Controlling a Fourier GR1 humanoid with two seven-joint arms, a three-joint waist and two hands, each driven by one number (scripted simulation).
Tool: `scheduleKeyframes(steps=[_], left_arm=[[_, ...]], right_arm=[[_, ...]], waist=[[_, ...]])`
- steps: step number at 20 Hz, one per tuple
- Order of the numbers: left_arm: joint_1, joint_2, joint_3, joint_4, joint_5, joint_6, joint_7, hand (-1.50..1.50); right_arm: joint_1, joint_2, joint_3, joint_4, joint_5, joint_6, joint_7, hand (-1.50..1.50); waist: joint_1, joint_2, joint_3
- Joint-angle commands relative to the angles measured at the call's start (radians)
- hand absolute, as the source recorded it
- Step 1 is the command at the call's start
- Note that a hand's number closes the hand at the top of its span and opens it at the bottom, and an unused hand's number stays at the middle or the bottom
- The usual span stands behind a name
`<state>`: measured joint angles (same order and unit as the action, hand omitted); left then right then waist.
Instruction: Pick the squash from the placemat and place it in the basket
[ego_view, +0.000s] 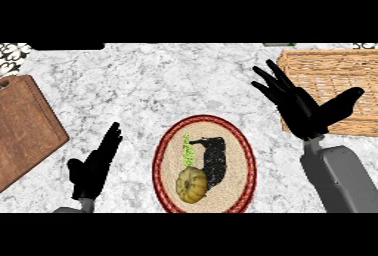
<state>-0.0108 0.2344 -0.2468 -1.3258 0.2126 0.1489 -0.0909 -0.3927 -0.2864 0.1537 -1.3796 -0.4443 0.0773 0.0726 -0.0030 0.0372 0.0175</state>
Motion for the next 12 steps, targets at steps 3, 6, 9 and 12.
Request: scheduleKeyframes(steps=[3,6,9,12], left_arm=[[0.024,0.032,0.021,0.063,0.007,-0.005,0.082,0.00],[0.023,0.053,0.024,0.103,0.007,0.005,0.171,0.00],[0.037,0.074,0.003,0.091,0.003,-0.024,0.190,0.00],[0.007,0.059,-0.003,0.090,0.001,-0.005,0.232,0.00]], right_arm=[[-0.135,0.146,0.220,0.008,0.259,-0.178,0.035,1.50],[-0.249,0.183,0.370,0.013,0.401,-0.199,0.119,1.50],[-0.225,0.279,0.582,0.104,0.478,-0.149,0.132,1.50],[-0.220,0.283,0.758,0.150,0.619,-0.279,0.195,-1.50]], waist=[[0.045,-0.033,-0.020],[0.084,-0.034,-0.025],[0.117,-0.025,-0.021],[0.087,-0.036,-0.021]])
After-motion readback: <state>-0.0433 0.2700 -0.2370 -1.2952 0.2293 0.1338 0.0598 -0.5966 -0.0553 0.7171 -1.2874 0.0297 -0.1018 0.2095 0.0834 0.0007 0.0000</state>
